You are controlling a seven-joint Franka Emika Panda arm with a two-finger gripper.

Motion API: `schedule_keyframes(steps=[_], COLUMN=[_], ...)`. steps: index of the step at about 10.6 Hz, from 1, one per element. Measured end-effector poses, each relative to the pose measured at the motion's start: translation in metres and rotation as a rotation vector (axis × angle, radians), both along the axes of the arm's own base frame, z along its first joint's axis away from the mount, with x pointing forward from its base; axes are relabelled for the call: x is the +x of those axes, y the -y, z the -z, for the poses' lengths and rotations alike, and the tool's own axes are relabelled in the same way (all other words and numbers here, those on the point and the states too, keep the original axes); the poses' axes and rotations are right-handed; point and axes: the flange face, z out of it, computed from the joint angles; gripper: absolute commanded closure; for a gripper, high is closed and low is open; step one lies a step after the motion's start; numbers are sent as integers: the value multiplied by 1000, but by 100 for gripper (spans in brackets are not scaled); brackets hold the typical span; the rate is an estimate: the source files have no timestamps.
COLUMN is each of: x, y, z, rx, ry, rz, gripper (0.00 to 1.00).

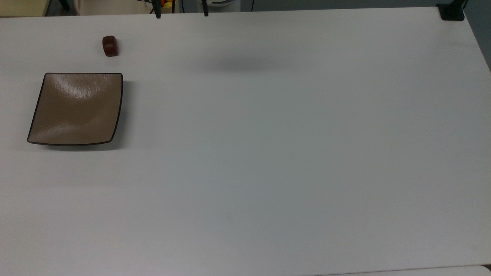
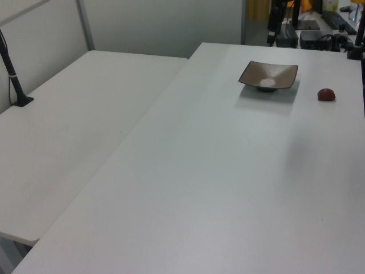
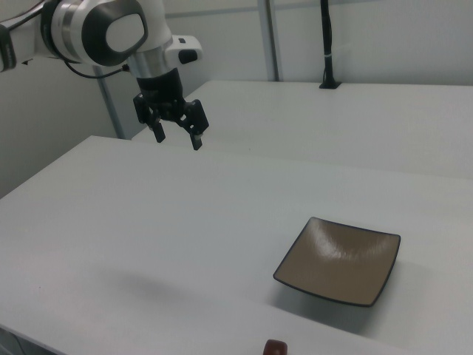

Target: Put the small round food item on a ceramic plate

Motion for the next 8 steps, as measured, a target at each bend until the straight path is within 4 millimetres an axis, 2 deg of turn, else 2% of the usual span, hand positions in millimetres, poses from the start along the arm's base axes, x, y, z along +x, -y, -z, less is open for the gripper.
schedule_keyframes(steps=[2, 6, 8], x=[-3, -23, -28], y=[10, 54, 60], z=[2, 5, 0], rx=[-5, -4, -4], ry=[-20, -117, -113], rz=[-47, -311, -332], gripper=[0, 0, 0])
